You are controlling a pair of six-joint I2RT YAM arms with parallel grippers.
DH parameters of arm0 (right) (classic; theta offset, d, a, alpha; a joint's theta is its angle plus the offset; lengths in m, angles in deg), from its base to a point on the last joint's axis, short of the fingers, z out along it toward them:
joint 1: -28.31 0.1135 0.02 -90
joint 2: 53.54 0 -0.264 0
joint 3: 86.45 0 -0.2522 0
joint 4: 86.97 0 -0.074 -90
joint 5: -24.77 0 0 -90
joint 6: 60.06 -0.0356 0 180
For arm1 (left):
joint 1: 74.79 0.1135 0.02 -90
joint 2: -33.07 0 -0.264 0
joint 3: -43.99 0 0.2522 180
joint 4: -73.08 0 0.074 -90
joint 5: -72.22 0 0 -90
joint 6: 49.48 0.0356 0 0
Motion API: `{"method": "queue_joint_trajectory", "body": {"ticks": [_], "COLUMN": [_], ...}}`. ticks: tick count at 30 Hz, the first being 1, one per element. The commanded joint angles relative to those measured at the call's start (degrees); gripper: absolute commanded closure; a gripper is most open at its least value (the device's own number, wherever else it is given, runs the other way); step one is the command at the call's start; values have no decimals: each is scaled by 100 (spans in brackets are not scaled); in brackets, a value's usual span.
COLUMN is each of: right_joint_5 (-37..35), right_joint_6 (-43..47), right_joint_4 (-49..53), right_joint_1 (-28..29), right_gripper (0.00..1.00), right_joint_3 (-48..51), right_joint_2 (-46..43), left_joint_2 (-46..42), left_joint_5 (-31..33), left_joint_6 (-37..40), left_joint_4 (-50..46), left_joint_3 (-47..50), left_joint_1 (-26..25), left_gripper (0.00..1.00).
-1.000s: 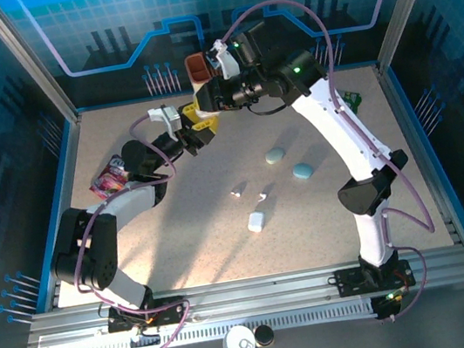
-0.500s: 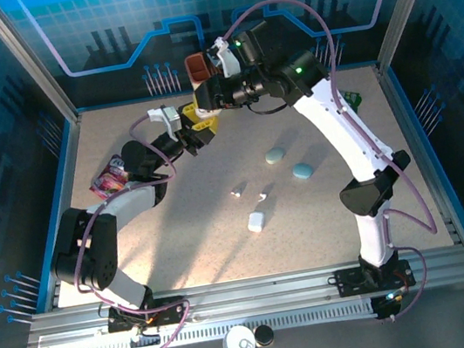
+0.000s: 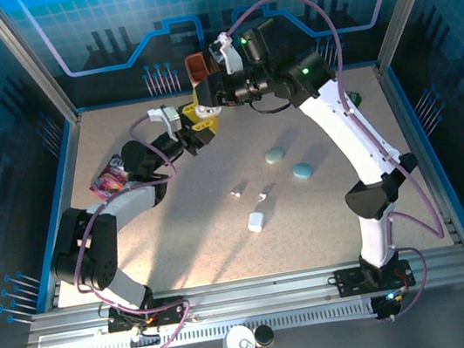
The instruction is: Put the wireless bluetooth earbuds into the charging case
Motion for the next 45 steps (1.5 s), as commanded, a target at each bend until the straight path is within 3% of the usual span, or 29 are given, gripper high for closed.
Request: {"method": "queue_joint_trajectory", "body": {"ticks": [1,28,45], "right_joint_5": [110,277,319], "right_joint_6": [-26,51,126], "right_joint_4": [-189,169,232], "right_joint_1": [-29,-319,-262], "right_gripper": [58,57,57], "right_joint_3": [1,64,608], "right_joint_2": [-349,-101,-255], "left_joint_2": [-29,-317,-322], "left_joint_5": [-49,-199,-22], "left_joint_6": [79,-9,-17], "left_joint_4": [284,284,284], "left_joint_3": [63,566,517], "left_joint_1": [-40,-354,-393], "left_gripper": [55,56,55]}}
